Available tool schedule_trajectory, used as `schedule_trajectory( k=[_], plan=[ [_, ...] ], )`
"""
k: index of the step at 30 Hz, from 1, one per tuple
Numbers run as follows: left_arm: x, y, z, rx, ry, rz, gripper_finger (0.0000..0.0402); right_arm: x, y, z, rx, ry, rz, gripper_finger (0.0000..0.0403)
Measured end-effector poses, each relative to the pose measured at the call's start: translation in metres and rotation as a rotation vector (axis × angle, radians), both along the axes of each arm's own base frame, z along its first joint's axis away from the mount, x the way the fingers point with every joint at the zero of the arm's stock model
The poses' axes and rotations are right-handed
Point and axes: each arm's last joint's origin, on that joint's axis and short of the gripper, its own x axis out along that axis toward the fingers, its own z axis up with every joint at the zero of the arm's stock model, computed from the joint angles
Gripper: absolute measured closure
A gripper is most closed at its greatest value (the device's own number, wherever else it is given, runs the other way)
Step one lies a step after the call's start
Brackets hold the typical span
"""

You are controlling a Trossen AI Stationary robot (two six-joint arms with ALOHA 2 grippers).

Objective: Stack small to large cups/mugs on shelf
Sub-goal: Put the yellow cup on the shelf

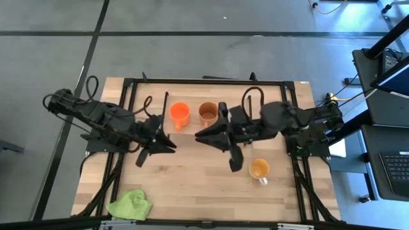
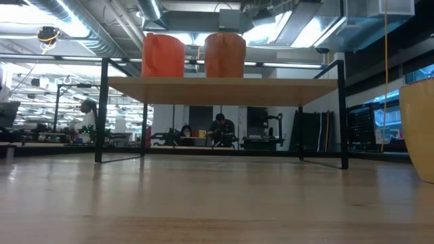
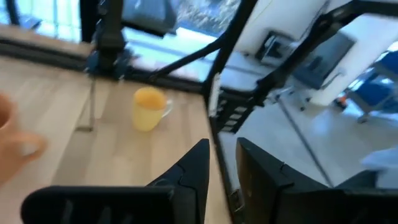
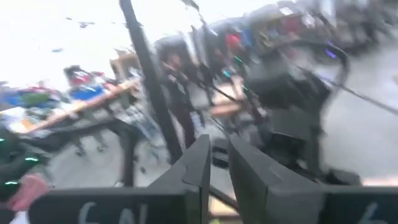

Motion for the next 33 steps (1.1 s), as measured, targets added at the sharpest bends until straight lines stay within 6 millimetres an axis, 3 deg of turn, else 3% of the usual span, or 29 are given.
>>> schedule_trajectory(
  k=[4, 10, 15, 19, 25, 29, 33],
  plan=[
    [-0.003, -0.010, 0.011, 0.006, -0.125, -0.093, 0.0332, -0.002, 0.003, 0.003, -0.065, -0.044, 0.011, 0.0344],
    [-0.006, -0.012, 0.018, 0.018, -0.196, -0.128, 0.0335, -0.020, -0.004, -0.005, -0.231, 0.185, -0.195, 0.0344],
    [-0.016, -0.002, 0.020, 0.032, -0.183, -0.111, 0.0335, -0.053, -0.011, 0.008, -0.236, 0.374, -0.304, 0.0344],
    [-0.030, 0.012, 0.025, 0.049, -0.199, -0.075, 0.0335, -0.092, -0.015, 0.024, -0.201, 0.459, -0.388, 0.0344],
    [-0.053, 0.032, 0.028, 0.067, -0.188, -0.013, 0.0335, -0.137, -0.018, -0.001, -0.080, 0.714, -0.527, 0.0344],
    [-0.063, 0.040, 0.027, 0.068, -0.162, 0.014, 0.0335, -0.132, -0.005, -0.013, -0.025, 0.742, -0.469, 0.0344],
    [-0.067, 0.043, 0.021, 0.080, -0.095, 0.032, 0.0335, -0.129, -0.001, -0.038, 0.026, 0.891, -0.454, 0.0344]
  ],
)
